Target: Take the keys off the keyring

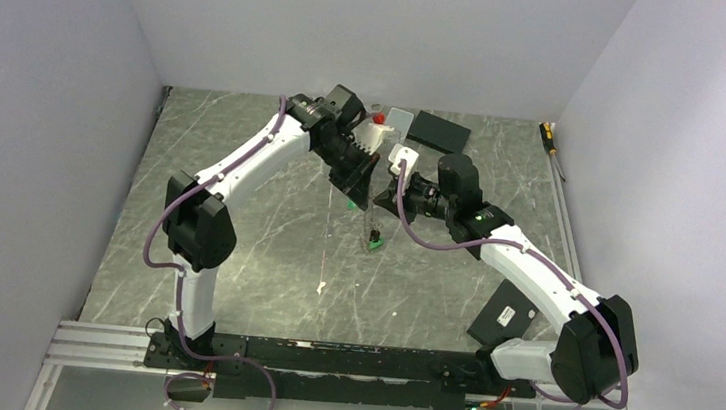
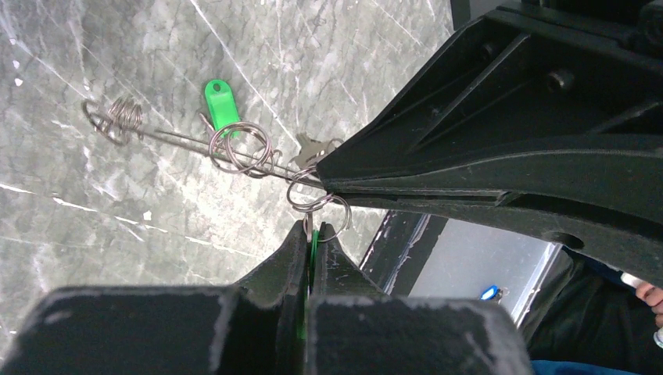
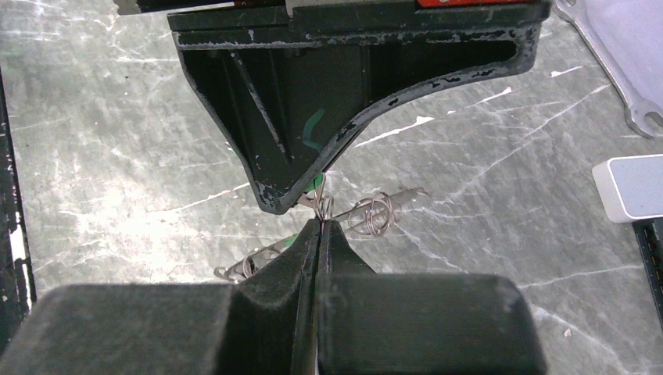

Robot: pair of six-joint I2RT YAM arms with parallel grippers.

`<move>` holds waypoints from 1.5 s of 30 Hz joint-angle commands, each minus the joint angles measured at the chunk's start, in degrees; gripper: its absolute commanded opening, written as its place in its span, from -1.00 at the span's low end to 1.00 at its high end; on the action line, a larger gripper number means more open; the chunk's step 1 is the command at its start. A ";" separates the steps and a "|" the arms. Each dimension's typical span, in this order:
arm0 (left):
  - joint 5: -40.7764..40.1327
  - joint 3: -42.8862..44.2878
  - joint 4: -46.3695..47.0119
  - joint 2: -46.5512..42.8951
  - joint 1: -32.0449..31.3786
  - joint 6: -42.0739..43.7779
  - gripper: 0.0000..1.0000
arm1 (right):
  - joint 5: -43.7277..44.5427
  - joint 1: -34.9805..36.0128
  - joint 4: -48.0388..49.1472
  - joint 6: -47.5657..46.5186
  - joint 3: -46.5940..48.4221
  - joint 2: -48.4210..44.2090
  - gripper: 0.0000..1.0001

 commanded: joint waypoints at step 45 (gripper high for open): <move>0.41 -3.61 4.01 1.56 0.83 -1.52 -1.00 | -3.64 -1.41 3.26 2.10 -0.47 -4.06 -1.00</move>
